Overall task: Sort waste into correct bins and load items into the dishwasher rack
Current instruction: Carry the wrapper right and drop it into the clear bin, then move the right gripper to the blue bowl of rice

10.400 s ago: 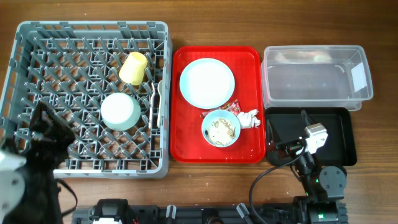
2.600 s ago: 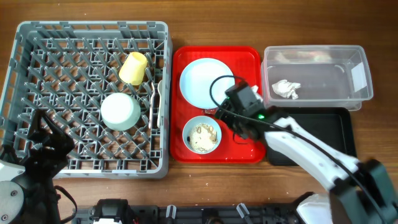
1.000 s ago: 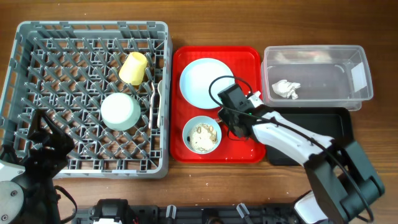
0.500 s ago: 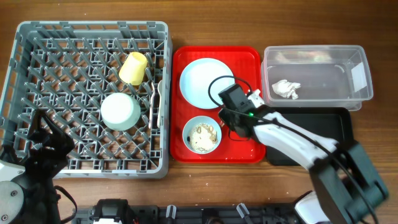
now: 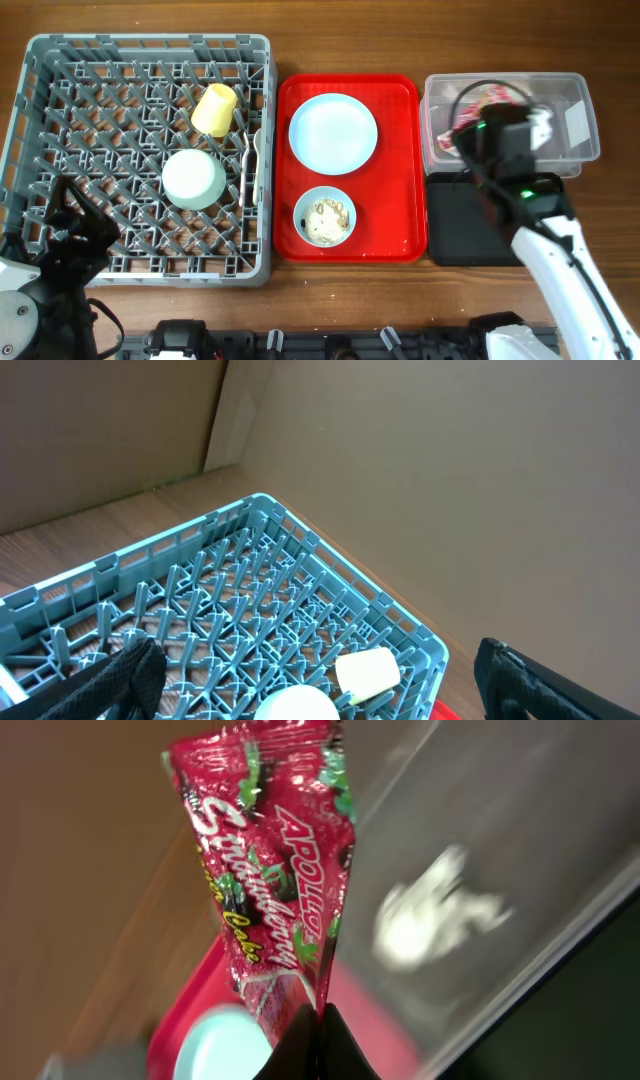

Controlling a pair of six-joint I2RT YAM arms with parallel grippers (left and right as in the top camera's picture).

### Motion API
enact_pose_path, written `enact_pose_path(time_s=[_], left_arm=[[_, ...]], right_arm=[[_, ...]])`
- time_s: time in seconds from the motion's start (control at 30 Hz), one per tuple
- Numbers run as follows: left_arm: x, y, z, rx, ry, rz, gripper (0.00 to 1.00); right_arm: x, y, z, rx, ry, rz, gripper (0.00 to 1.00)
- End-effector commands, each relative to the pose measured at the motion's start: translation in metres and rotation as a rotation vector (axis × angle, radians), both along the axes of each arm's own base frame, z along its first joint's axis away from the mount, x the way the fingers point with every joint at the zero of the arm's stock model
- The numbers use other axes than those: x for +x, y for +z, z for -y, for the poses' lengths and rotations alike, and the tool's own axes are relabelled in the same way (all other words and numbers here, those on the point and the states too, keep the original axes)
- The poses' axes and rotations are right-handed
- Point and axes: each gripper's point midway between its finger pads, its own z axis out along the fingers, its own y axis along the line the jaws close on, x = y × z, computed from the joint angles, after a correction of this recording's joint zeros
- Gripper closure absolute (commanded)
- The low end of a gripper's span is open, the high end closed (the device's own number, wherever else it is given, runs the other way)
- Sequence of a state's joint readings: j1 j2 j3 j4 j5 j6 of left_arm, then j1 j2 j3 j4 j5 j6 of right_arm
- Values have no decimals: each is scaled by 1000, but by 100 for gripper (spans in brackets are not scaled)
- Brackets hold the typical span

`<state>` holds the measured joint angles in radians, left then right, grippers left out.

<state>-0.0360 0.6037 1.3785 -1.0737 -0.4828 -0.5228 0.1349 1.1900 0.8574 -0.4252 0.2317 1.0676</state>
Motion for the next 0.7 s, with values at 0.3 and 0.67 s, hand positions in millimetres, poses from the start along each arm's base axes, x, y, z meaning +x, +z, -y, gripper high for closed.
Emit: enact_pose_path(time_s=[0.3,0.67], left_arm=[[-3,3,-4,-4,26,13,0],[-3,3,-4,-4,25,13,0]], right_arm=[[27,30,49,-227,184,75,0],[-72,59,-132,-87,1123,126,33]])
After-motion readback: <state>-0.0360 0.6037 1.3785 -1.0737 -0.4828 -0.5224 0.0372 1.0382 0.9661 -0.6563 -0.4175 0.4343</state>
